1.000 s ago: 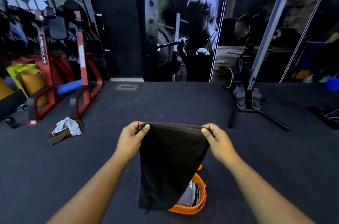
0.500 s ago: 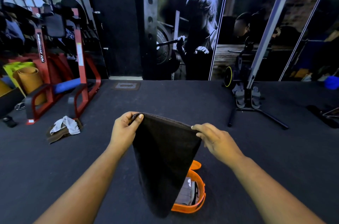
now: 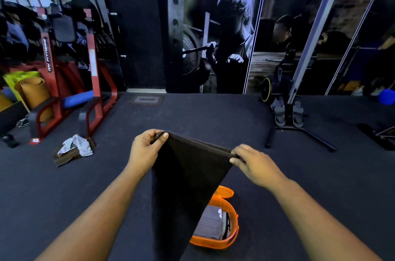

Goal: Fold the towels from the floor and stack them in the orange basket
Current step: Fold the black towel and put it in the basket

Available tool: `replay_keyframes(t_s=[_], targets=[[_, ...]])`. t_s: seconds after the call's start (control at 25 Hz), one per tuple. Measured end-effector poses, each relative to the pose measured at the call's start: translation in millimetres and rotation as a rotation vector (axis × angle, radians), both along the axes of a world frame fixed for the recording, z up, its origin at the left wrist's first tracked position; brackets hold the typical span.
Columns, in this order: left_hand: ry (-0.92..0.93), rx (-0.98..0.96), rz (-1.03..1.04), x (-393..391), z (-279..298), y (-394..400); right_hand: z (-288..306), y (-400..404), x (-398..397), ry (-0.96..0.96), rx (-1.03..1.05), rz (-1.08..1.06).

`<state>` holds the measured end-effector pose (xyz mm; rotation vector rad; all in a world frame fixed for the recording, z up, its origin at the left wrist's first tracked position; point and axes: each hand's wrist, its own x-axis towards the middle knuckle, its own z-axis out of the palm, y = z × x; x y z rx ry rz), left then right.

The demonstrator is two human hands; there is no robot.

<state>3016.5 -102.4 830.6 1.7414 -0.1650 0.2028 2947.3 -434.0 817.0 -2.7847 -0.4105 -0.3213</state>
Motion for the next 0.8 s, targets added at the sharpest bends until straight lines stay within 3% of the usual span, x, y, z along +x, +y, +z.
replay_keyframes(t_s=[0.12, 0.28, 0.36, 0.52, 0.8], targets=[[0.001, 0.067, 0.01, 0.6, -2.7, 1.4, -0.3, -5.3, -0.3, -0.054, 0.073, -0.045], [0.013, 0.006, 0.018, -4.1, -5.7, 0.9, 0.6, -4.4, 0.2, -0.071, 0.527, -0.031], [0.015, -0.029, 0.005, -6.1, -7.5, -0.9, 4.8, -1.7, -0.9, -0.123, 0.636, -0.053], [0.017, -0.034, 0.005, -5.1, -10.5, -3.0, 14.3, -4.0, -1.4, -0.175, 0.667, -0.044], [0.014, -0.095, -0.032, -6.9, -8.0, -9.2, 24.7, -7.4, 8.9, -0.063, 0.868, -0.165]])
